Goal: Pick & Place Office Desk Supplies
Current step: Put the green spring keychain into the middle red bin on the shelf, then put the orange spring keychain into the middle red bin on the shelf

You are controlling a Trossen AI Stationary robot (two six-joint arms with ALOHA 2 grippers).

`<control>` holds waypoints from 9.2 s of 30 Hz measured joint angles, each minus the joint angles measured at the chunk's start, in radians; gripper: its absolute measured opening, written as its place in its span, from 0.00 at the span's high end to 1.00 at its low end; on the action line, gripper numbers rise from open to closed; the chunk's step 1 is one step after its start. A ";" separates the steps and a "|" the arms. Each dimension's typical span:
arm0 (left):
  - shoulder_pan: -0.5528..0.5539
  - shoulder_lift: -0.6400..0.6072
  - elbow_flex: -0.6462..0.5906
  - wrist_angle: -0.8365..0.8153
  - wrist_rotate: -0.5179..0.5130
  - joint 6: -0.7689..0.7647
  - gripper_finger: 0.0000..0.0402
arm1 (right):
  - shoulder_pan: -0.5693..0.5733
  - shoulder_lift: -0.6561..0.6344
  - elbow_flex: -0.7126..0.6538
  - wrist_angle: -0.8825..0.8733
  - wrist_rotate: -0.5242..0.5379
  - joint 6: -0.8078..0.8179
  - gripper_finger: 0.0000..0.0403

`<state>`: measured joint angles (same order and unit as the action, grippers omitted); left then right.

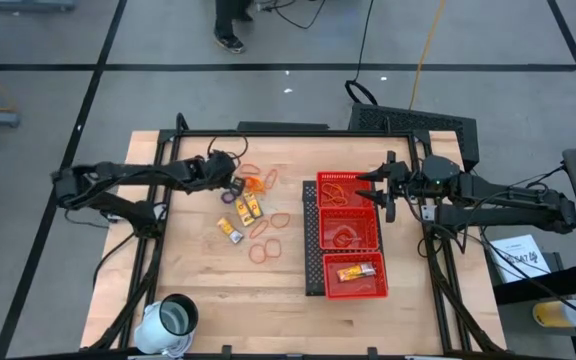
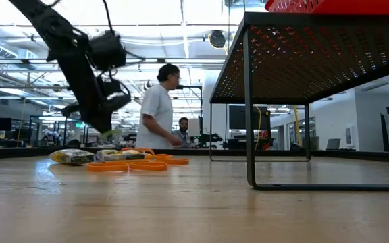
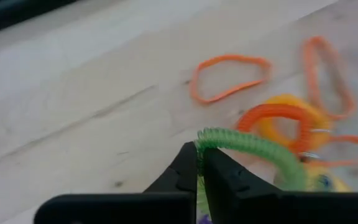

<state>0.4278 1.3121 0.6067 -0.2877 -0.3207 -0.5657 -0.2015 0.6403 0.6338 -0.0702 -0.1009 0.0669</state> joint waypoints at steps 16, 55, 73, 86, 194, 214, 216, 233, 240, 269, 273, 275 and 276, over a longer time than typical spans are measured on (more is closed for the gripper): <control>-0.251 -0.188 0.003 0.480 0.044 0.219 0.98 | 0.000 0.115 0.000 0.168 -0.004 0.012 0.55; -0.416 0.310 0.561 0.651 0.084 0.742 0.94 | 0.132 0.598 0.000 0.874 -0.135 0.029 0.55; -0.489 0.338 0.593 0.643 -0.062 0.890 0.96 | 0.130 0.598 0.000 0.846 -0.133 -0.004 0.55; -0.502 0.337 0.593 0.628 -0.148 0.905 0.93 | 0.146 0.598 0.000 0.952 -0.134 -0.002 0.55; -0.369 0.022 0.333 0.469 0.137 0.429 0.37 | 0.339 0.115 0.000 0.034 -0.132 0.029 0.54; -0.358 -0.073 0.207 0.368 -0.008 0.296 0.37 | 0.339 -0.055 0.000 0.035 -0.131 -0.084 0.56; -0.352 -0.079 0.166 0.373 -0.056 0.232 0.37 | 0.339 -0.066 0.000 0.029 -0.131 -0.099 0.56; -0.264 -0.068 -0.065 0.253 -0.107 -0.402 0.37 | 0.339 -0.062 0.000 0.035 -0.129 -0.162 0.58; -0.200 -0.053 -0.112 0.253 -0.094 -0.445 0.37 | 0.339 -0.030 0.000 0.035 -0.129 -0.162 0.59; -0.032 0.328 -0.109 0.620 0.076 -0.394 0.37 | 0.339 -0.006 0.000 0.043 -0.128 -0.159 0.59; -0.024 0.336 -0.109 0.631 0.084 -0.377 0.37 | 0.339 -0.006 0.000 0.043 -0.128 -0.159 0.59; -0.023 0.337 -0.109 0.642 0.085 -0.371 0.37 | 0.339 -0.006 0.000 0.043 -0.128 -0.159 0.59; -0.023 0.338 -0.110 0.652 0.085 -0.371 0.37 | 0.339 -0.006 0.000 0.043 -0.128 -0.159 0.59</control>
<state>0.4046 1.6497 0.4970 0.3644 -0.2357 -0.9367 0.1371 0.6338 0.6338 -0.0273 -0.2287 -0.0917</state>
